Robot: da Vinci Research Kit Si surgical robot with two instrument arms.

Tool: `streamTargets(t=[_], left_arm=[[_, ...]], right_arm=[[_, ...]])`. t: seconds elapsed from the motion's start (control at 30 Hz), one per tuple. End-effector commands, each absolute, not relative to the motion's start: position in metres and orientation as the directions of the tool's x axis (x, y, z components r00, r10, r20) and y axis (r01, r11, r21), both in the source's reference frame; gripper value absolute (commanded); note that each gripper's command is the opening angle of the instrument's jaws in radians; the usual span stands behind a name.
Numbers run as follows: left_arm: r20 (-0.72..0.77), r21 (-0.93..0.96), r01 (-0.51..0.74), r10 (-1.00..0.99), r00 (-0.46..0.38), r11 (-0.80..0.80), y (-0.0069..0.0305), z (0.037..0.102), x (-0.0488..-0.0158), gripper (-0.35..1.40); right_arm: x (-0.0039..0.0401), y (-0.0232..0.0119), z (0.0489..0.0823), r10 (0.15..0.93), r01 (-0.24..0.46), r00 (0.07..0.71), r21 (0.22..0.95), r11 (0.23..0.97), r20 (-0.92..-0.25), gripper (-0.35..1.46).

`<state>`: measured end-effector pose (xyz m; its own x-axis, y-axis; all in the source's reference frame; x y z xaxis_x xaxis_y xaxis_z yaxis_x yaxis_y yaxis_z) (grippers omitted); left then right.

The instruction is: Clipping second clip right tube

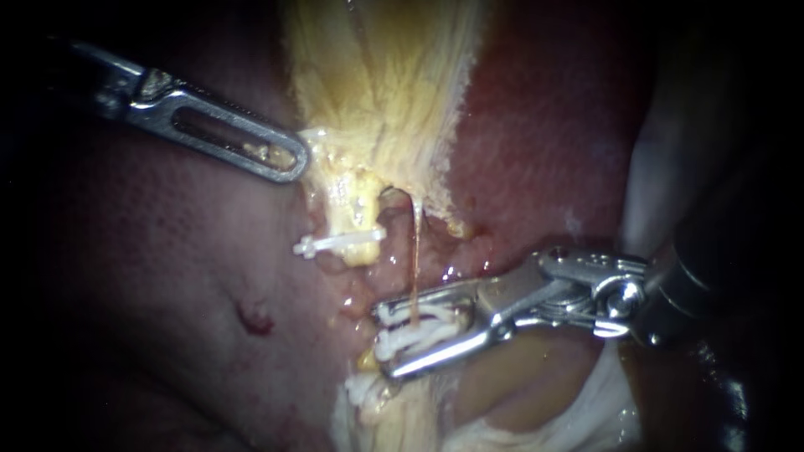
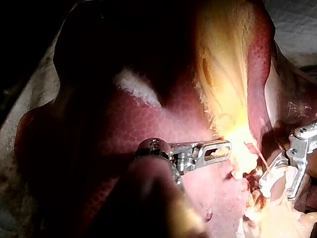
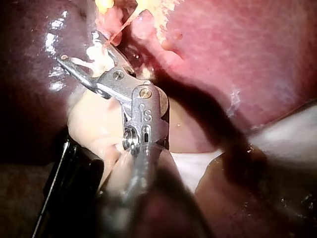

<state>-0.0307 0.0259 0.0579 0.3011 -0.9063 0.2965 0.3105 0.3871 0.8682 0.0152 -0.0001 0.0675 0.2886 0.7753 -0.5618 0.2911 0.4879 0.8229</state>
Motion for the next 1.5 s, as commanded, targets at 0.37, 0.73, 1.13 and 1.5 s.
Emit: streamTargets(t=[0.37,0.73,1.13,1.5], left_arm=[[0.296,0.868,0.31,-0.906,0.301,0.387,0.0259,0.0579,-0.0307,-0.35],[0.297,0.869,0.309,-0.906,0.302,0.387,0.026,0.058,-0.0307,-0.35],[0.297,0.868,0.309,-0.906,0.302,0.387,0.026,0.0581,-0.0307,-0.35],[0.297,0.868,0.309,-0.906,0.302,0.387,0.026,0.0581,-0.0307,-0.35]], right_arm=[[0.0155,-0.0005,0.0667,0.778,0.322,0.294,0.824,0.467,-0.555,0.44],[0.0143,0.0,0.0668,0.782,0.322,0.296,0.828,0.459,-0.549,0.02],[0.0137,0.0003,0.0673,0.781,0.324,0.297,0.828,0.458,-0.549,-0.35],[0.0135,0.0002,0.0672,0.773,0.306,0.33,0.836,0.455,-0.541,-0.35]])
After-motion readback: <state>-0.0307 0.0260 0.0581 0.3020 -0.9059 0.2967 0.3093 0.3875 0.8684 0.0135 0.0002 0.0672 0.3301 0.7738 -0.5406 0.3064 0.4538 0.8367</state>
